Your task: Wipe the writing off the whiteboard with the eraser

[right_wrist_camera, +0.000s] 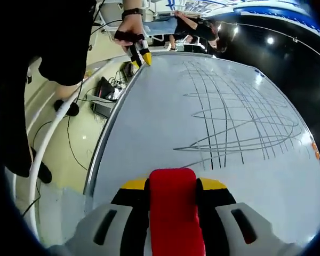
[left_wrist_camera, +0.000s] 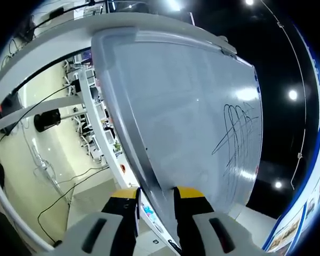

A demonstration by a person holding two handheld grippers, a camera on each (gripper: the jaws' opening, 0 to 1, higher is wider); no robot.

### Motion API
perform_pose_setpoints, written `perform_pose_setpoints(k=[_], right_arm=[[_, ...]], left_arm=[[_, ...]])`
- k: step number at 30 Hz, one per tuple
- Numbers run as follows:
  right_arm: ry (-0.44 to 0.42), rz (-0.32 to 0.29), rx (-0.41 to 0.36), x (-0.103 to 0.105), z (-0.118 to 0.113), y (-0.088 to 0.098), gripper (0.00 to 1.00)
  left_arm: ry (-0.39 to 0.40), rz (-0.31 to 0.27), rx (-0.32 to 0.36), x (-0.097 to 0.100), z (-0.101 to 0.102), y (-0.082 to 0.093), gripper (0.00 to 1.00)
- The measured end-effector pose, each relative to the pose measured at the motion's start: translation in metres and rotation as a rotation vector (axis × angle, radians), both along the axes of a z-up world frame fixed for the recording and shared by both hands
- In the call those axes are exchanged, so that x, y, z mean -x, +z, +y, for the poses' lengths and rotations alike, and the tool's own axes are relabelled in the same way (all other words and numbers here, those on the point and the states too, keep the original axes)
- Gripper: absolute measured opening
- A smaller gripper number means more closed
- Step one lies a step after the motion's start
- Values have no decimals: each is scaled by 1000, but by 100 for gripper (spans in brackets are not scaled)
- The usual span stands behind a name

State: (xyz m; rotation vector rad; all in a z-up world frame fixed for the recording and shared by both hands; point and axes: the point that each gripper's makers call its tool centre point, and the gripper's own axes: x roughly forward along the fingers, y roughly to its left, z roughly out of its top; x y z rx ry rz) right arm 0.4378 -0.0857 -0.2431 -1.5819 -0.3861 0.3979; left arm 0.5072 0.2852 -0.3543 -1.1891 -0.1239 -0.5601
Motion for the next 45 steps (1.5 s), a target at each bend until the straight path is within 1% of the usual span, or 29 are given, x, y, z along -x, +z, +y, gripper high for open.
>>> perform_pose_setpoints(k=[7, 18, 22, 24, 27, 33, 45], right_arm=[[1, -5, -6, 0, 1, -1, 36], [-6, -8, 2, 0, 5, -2, 37], [0, -9, 10, -2, 16, -4, 37], [15, -10, 35, -4, 30, -6, 37], [23, -8, 32, -7, 46, -6, 36], [30, -15, -10, -8, 51, -5, 36], [53, -11, -10, -12, 69, -2, 37]], left_arm=[[1, -1, -5, -1, 1, 0, 28], [3, 0, 9, -1, 1, 0, 28], [-2, -4, 6, 0, -2, 0, 28], [-3, -2, 8, 0, -2, 0, 28], [0, 5, 9, 0, -2, 0, 28], [-7, 4, 7, -1, -5, -1, 28], [-13, 12, 11, -1, -10, -1, 28]])
